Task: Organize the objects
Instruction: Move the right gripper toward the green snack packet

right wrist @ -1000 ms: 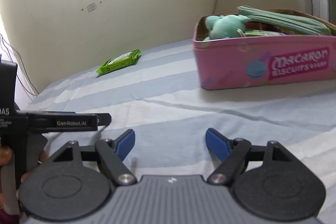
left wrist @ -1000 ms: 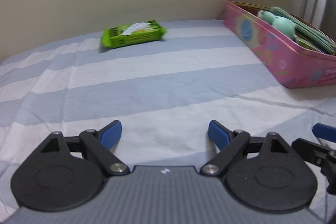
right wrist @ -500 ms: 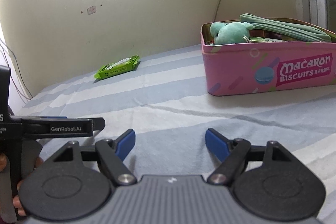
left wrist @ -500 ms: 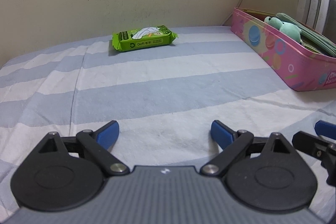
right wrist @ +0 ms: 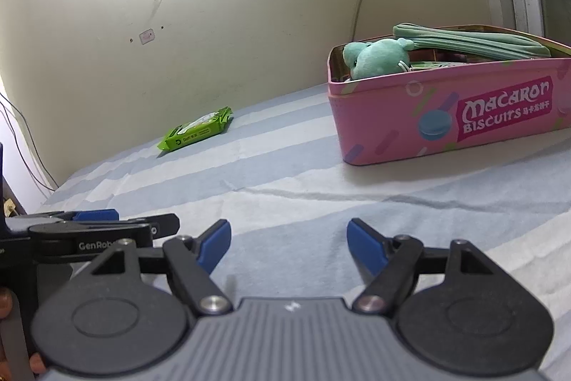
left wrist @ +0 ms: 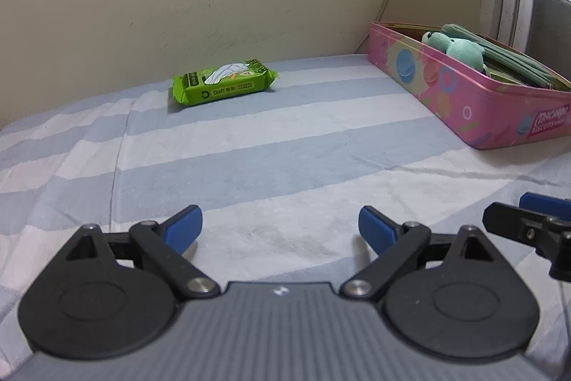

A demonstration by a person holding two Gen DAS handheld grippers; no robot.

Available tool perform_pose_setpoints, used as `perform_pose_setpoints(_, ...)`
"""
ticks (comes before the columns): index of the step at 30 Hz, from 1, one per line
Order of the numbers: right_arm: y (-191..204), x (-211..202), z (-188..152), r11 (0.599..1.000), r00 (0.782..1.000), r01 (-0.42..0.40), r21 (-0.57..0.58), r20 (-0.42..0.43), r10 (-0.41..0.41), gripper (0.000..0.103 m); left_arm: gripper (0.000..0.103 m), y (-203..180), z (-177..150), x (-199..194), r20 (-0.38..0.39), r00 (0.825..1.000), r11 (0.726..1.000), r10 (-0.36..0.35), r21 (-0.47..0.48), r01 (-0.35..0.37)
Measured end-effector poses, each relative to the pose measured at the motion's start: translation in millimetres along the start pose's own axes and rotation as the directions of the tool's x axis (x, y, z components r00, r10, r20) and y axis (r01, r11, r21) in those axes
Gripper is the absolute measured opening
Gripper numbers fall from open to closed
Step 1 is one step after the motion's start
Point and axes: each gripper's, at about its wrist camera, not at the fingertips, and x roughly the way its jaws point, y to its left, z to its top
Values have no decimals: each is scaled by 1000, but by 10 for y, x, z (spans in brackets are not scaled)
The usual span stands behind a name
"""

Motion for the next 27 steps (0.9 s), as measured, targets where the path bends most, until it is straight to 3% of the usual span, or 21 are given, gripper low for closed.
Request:
perform_pose_setpoints(14, 55, 46, 7, 999, 1000, 2, -42, -26, -3, 77, 97, 186, 0, 72, -54, 998, 994, 41, -97, -46)
perform_pose_setpoints(20, 138, 126, 36, 997, 999, -19, -78, -45, 16, 78, 98, 331, 33, 39, -30, 993, 987, 112, -111, -114)
perform_pose_setpoints(23, 231, 223, 83, 993, 997, -40, -113, -65, 32, 79, 99, 505, 59, 28, -22, 989, 975, 144, -166, -146)
perform_pose_setpoints(27, 386, 431, 201, 985, 992, -91, -146, -98, 77, 77, 99, 744, 57, 56, -47, 990, 951, 136, -274, -144)
